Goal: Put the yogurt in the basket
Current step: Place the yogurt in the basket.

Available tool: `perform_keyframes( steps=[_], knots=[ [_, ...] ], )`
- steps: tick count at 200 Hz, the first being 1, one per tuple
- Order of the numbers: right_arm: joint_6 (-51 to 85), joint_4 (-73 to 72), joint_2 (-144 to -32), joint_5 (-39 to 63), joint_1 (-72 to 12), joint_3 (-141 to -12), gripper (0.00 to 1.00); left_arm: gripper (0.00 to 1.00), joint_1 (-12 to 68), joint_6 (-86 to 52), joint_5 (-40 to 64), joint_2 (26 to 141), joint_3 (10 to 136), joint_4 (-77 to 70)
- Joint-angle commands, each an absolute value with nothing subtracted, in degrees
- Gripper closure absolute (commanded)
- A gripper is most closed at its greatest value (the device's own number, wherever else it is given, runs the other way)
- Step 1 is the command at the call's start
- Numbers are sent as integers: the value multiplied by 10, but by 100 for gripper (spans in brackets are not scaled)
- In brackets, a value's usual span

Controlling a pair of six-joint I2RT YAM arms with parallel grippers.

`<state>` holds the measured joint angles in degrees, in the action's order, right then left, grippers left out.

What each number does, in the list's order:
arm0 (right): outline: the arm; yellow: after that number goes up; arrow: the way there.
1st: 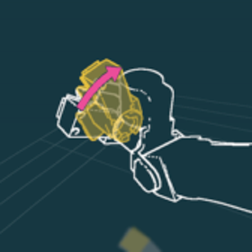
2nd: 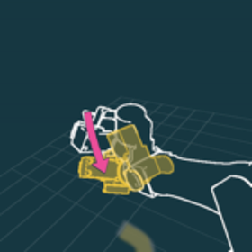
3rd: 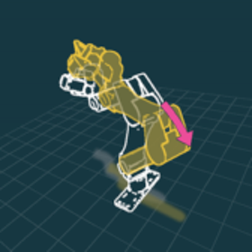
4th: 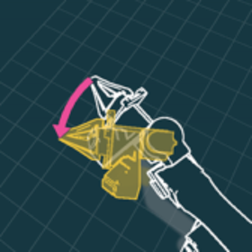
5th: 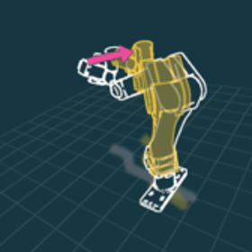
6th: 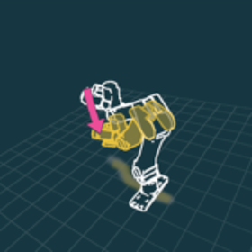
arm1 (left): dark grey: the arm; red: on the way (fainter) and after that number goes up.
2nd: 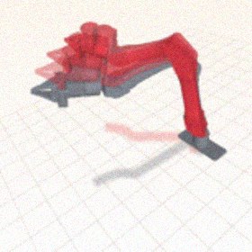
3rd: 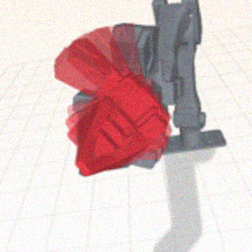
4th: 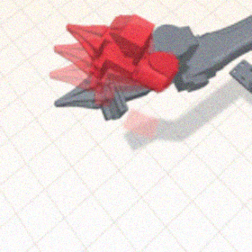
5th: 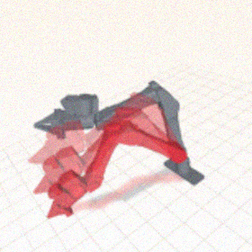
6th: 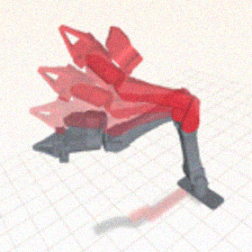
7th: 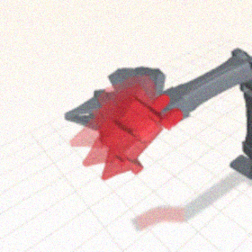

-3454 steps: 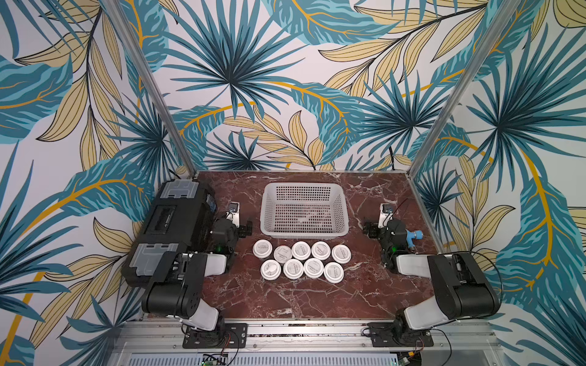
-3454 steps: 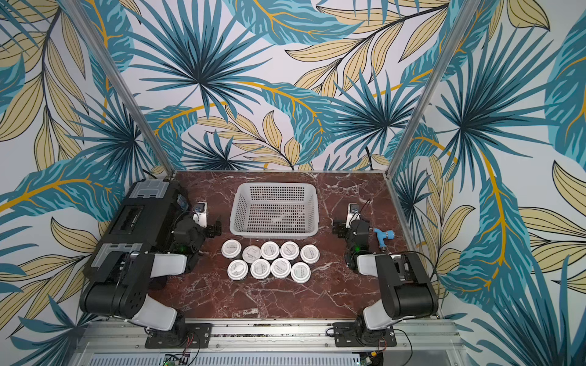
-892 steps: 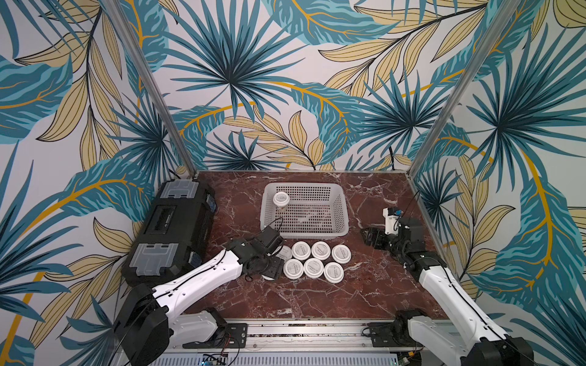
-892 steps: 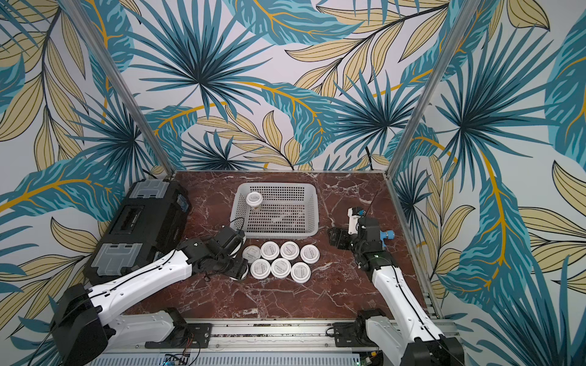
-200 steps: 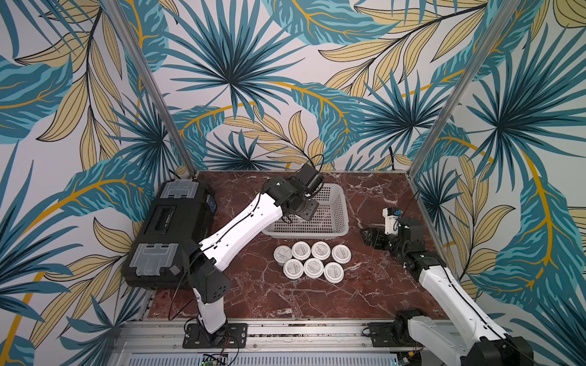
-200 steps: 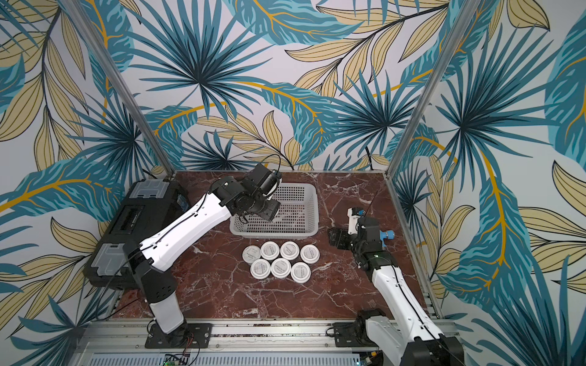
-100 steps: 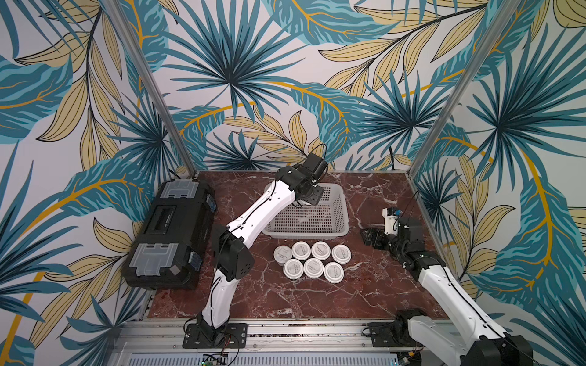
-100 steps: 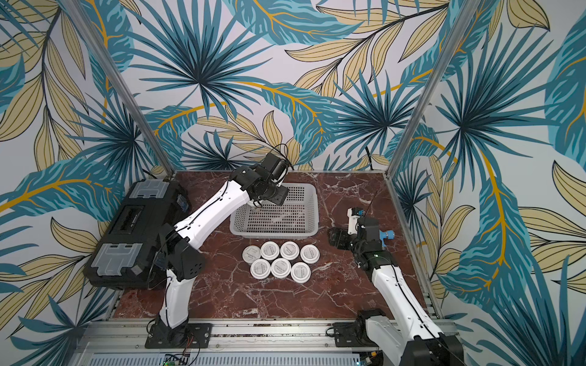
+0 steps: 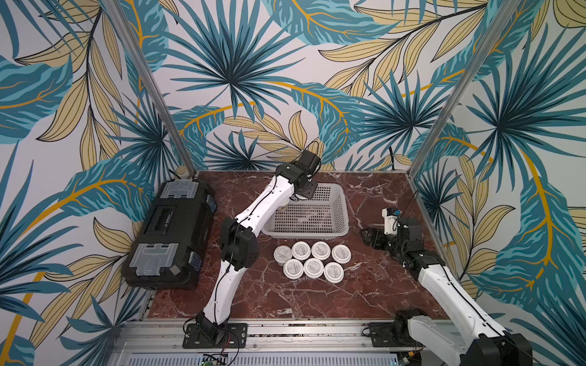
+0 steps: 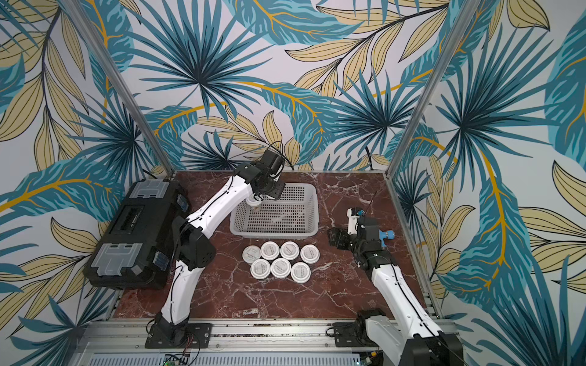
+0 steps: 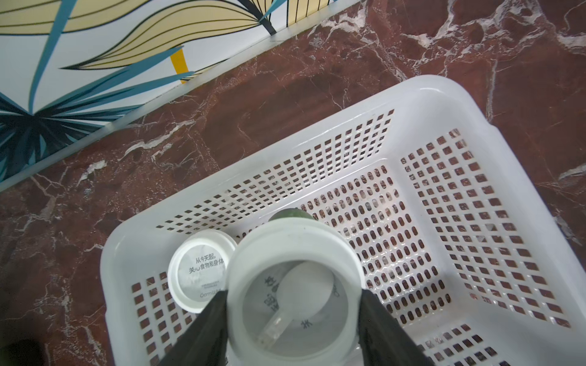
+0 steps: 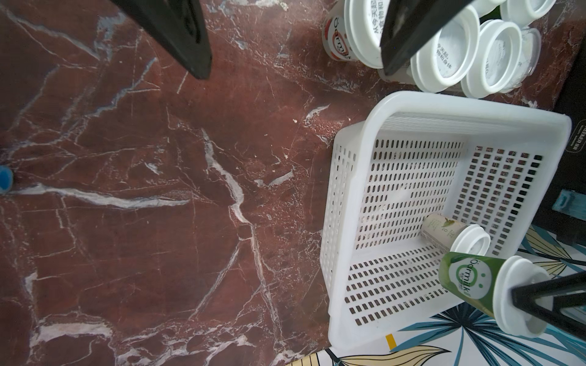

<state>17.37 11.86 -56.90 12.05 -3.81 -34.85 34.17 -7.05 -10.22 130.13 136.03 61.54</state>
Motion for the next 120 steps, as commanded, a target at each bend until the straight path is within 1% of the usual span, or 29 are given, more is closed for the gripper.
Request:
perform_keyframes(
  steps=[1, 120],
  knots=[
    [171, 114, -572, 123, -41, -347, 12, 37, 336, -67, -96, 1312, 1385, 592],
    [171, 113, -575, 124, -40, -348, 12, 37, 317, -70, -92, 1351, 1383, 578]
  ],
)
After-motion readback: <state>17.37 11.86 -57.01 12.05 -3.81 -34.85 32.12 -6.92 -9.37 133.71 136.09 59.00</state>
